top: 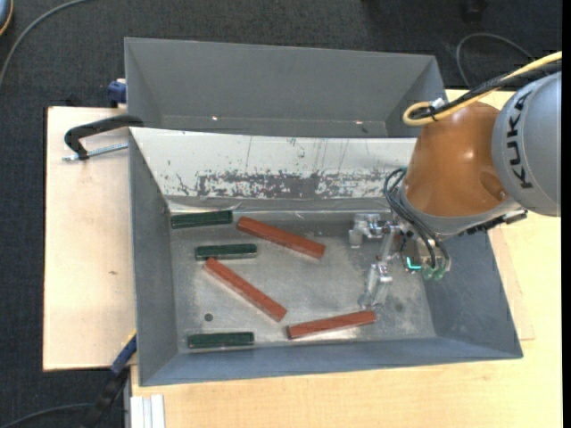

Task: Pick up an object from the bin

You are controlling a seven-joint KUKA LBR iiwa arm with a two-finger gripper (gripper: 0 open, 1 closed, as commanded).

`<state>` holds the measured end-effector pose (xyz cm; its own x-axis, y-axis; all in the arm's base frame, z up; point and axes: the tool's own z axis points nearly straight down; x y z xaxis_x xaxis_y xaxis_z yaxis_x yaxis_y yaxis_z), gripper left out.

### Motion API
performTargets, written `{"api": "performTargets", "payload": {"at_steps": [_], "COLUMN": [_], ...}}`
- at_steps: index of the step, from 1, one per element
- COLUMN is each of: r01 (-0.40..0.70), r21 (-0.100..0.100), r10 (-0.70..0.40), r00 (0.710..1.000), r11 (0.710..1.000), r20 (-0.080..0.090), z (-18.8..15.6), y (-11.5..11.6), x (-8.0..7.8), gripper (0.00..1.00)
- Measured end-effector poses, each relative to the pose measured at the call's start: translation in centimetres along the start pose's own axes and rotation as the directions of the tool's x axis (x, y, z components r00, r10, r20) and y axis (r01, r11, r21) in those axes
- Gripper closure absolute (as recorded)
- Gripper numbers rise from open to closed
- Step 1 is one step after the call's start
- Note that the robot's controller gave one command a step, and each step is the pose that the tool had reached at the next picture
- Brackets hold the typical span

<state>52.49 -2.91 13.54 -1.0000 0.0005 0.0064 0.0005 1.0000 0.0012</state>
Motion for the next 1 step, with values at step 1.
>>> {"api": "performTargets", "payload": {"at_steps": [1], "r01": [0.170], "r21": [0.000], "r10": [-0.170], "r00": [0.985], "r11": [0.985], "r20": [0.003], "z": [6.66], "y": [0.73], "x": [3.19], "gripper": [0.00]}}
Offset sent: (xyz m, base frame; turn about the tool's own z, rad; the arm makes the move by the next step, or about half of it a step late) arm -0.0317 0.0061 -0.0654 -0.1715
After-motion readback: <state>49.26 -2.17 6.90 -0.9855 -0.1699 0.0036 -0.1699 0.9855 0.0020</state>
